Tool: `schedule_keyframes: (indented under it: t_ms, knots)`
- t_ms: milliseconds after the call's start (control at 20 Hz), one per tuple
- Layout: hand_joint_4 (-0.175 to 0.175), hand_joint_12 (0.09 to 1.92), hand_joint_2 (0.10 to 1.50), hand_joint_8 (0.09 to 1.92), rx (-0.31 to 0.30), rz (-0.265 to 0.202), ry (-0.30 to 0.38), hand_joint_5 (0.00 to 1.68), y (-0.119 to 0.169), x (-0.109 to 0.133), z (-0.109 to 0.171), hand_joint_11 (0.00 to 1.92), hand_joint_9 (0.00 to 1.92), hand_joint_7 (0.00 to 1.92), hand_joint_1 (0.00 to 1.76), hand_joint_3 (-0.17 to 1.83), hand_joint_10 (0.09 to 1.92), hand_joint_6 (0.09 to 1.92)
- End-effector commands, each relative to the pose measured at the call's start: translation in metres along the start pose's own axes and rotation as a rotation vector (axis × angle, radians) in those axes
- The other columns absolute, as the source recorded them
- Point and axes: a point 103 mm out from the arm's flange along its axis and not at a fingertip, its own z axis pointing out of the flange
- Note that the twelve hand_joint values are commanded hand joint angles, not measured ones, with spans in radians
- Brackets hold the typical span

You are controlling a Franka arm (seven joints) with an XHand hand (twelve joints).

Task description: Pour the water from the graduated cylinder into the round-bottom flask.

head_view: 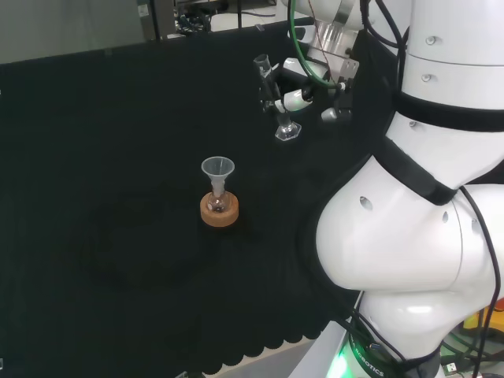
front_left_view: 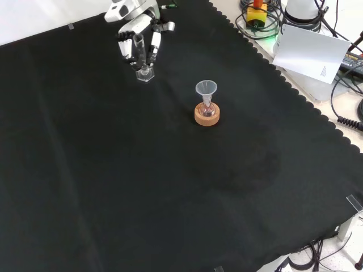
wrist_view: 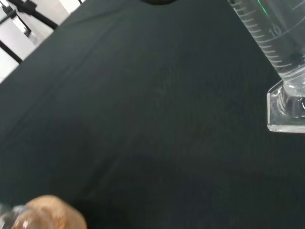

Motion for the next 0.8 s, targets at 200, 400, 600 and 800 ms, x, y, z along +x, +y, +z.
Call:
schedule_keyframes:
  t_ms: [200, 400, 600, 800]
  knots:
    - [-0.175, 0.75, 1.10, 0.97, 0.104, 0.048, -0.083, 1.00, -0.048, 0.033, 0.007, 1.25, 1.41, 1.02, 1.26, 0.00, 0.09, 0.98]
    - [-0.175, 0.75, 1.10, 0.97, 0.179, 0.075, -0.128, 1.00, -0.064, 0.045, 0.013, 1.25, 1.41, 1.02, 1.26, 0.00, 0.09, 0.98]
    - [-0.175, 0.75, 1.10, 0.96, 0.241, 0.077, -0.147, 1.00, -0.073, 0.052, 0.017, 1.26, 1.41, 1.02, 1.26, 0.00, 0.09, 0.98]
    - [-0.175, 0.75, 1.10, 0.96, 0.318, 0.079, -0.203, 1.00, -0.081, 0.055, 0.018, 1.26, 1.41, 1.02, 1.26, 0.00, 0.09, 0.98]
